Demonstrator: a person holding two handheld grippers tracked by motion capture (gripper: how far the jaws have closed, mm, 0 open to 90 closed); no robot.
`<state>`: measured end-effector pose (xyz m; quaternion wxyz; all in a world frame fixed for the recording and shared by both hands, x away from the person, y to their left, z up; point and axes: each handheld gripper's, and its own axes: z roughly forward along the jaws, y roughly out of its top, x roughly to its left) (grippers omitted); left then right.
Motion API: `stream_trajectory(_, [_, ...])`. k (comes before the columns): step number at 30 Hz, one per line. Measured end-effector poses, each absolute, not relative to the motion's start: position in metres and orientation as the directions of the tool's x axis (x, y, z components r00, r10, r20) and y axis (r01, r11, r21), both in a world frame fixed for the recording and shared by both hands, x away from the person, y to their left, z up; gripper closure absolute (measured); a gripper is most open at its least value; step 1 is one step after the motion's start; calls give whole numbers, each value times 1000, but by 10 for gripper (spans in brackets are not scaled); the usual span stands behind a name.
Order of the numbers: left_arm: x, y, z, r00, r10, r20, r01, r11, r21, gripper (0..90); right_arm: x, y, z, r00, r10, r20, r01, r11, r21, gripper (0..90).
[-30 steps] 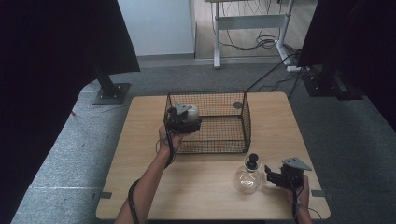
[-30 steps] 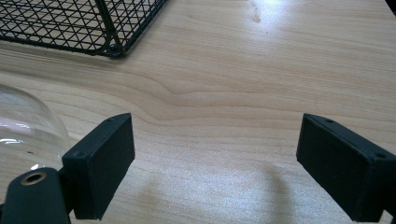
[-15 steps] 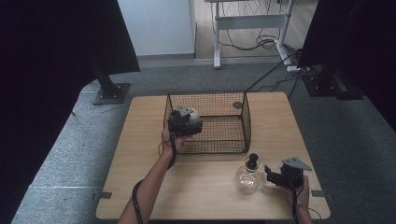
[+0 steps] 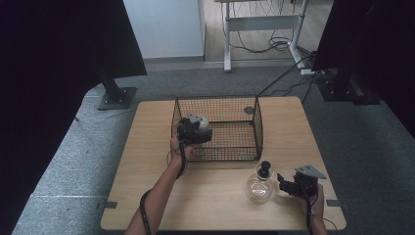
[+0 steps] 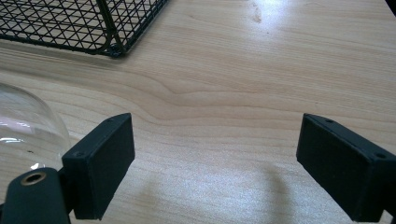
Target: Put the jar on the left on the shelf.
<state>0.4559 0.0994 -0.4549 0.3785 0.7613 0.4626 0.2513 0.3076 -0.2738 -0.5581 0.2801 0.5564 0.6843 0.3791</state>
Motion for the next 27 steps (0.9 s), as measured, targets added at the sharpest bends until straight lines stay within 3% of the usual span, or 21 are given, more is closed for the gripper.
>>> stream_trajectory(16, [456,95,-459,454,891,26,527,-292,798,272,308,-274,-558,-225,974,36,549,97,830,111])
stream_trajectory(27, [457,98,-456,402,915,25,563,-268,782,263,307,-273,-558,-227,973,31,551,102,828,111])
